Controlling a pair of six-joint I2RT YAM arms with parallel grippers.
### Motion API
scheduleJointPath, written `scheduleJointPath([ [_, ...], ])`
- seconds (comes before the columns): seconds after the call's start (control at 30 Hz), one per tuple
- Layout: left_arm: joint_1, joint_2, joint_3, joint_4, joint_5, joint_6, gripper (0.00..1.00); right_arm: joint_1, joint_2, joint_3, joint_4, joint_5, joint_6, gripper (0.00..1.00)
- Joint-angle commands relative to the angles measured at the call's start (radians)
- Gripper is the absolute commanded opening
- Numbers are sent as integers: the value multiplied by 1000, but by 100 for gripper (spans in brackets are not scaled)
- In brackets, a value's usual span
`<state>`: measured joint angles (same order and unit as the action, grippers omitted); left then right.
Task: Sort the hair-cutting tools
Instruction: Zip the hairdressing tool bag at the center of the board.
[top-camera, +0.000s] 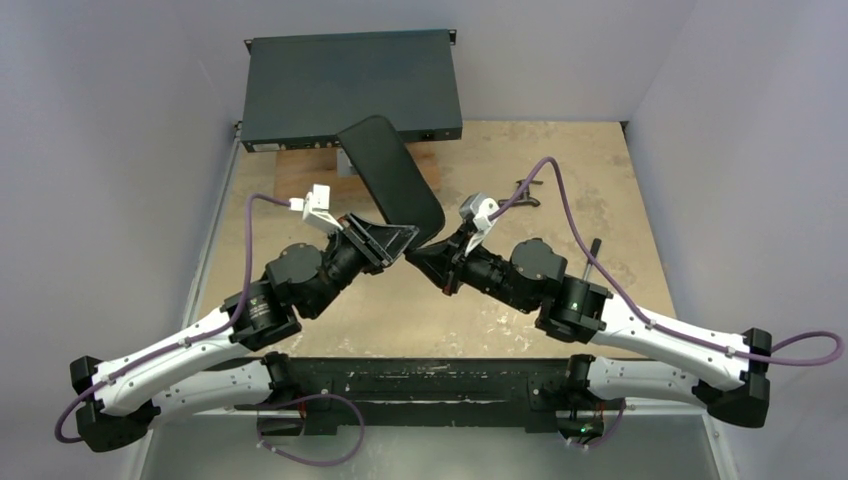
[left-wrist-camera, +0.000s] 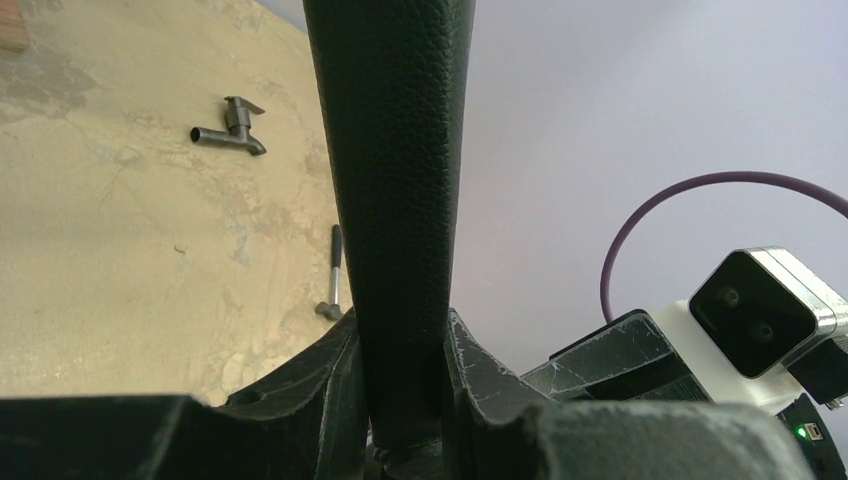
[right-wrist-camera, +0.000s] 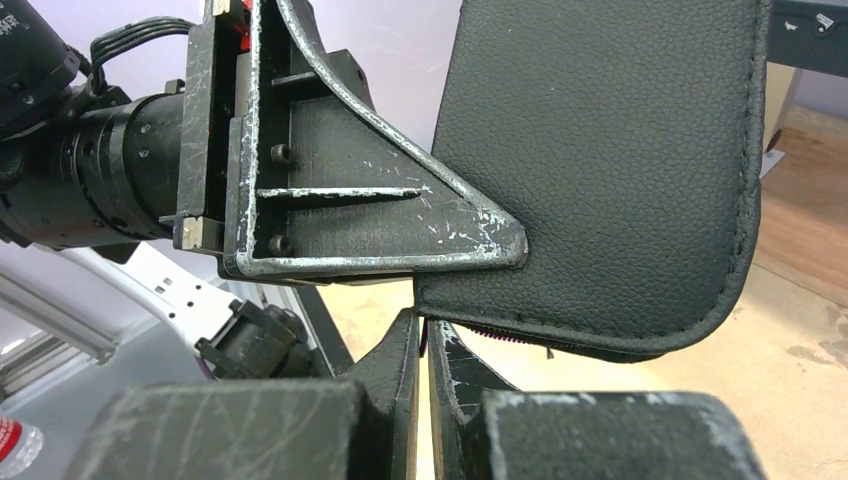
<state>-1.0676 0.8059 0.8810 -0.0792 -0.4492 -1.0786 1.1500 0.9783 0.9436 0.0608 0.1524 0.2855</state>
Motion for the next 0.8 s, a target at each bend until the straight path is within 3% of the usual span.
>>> scheduleJointPath([
  [0.0, 0, -59, 70, 81, -22, 53, 0, -22, -44, -20, -58, 89, -53, 0],
  [0.43, 0, -83, 61, 86, -50, 89, 0, -22, -86, -31, -168, 111, -66, 0],
  [0.77, 1, -133, 68, -6, 26, 128, 0, -21, -114, -47, -207, 358, 23, 0],
])
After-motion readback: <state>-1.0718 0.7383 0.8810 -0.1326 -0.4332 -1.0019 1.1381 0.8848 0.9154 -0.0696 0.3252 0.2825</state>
